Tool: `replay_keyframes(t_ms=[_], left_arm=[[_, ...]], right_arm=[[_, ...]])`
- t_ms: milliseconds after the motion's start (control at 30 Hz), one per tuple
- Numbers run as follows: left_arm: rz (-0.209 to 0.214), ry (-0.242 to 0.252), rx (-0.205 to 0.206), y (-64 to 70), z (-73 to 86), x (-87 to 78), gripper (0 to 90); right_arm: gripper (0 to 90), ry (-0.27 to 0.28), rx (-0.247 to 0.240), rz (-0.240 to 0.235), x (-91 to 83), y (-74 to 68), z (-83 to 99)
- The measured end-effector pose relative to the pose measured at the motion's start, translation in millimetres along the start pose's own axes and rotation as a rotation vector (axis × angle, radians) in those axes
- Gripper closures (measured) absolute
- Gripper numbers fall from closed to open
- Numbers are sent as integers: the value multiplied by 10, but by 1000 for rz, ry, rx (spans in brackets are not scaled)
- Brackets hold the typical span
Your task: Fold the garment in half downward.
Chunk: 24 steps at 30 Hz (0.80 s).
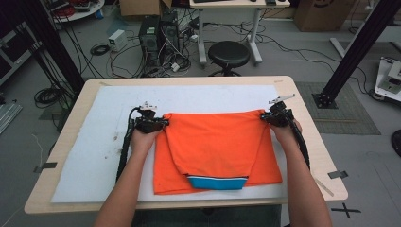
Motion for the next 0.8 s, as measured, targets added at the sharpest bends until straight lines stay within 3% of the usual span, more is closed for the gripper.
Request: replay_keyframes(t_ms=[367,533,700,733,767,800], left_arm=[[-6,12,32,141,-163,153,789],[-30,-10,69,50,-274,207,792],[-18,-15,32,-15,-219,239,772],[-21,-13,21,-18,-211,241,728],[-27,-22,22,-27,-208,231,728],[-37,-11,13,-24,-234,201,605]], right_arm=[[846,-28,-31,60,-28,227,-57],[845,-41,-6,65,-7,277,-15],[828,-25,9,62,-19,282,-9],[727,-14,25,72,-34,279,-14],[727,-14,25,72,-34,279,-14],[630,-2,55,77,-63,279,-23]])
Point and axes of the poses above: each handheld gripper's, and its own axes: x roughly forward along the jaws, z roughly out of its underside, y roughly to its right, the point moved 8 cm from there along x, roughly forward along the jaws, and after that the axes turned 7 degrees about x, right-handed, at the moved point
